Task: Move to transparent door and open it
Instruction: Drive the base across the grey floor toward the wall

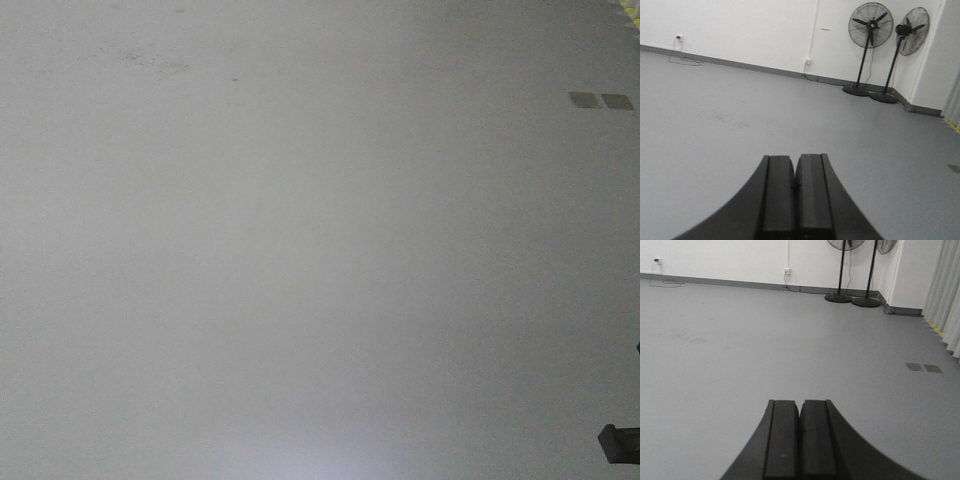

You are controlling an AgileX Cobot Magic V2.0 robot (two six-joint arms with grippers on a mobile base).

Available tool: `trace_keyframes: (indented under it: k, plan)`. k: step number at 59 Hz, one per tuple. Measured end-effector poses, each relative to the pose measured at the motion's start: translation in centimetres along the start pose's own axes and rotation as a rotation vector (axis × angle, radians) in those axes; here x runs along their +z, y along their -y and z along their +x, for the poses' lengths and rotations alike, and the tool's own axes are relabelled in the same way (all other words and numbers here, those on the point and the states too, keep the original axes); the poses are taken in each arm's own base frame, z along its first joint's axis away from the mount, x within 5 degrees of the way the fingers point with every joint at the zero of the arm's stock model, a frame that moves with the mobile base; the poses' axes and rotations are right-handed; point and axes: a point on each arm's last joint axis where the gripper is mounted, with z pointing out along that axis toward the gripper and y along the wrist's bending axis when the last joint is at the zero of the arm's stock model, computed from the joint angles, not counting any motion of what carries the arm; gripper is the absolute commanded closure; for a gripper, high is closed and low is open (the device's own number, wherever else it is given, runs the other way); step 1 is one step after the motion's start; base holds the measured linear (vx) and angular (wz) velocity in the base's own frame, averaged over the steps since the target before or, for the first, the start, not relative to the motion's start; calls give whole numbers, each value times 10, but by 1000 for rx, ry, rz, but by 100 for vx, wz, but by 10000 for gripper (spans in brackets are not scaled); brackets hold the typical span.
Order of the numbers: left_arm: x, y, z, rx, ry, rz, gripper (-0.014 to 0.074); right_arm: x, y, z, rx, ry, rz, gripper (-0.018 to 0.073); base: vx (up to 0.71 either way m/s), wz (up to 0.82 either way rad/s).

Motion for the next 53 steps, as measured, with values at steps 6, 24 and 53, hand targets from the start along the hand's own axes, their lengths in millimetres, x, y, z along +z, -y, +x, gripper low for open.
trace_keyframes:
  k: [6,24,53]
  plan:
    - [0,0,0,0,0,0,602,0,0,0,0,0,0,566,28,26]
    - [0,0,0,0,0,0,602,0,0,0,0,0,0,566,33,31]
    - [0,0,0,0,0,0,602,0,0,0,0,0,0,566,43,33]
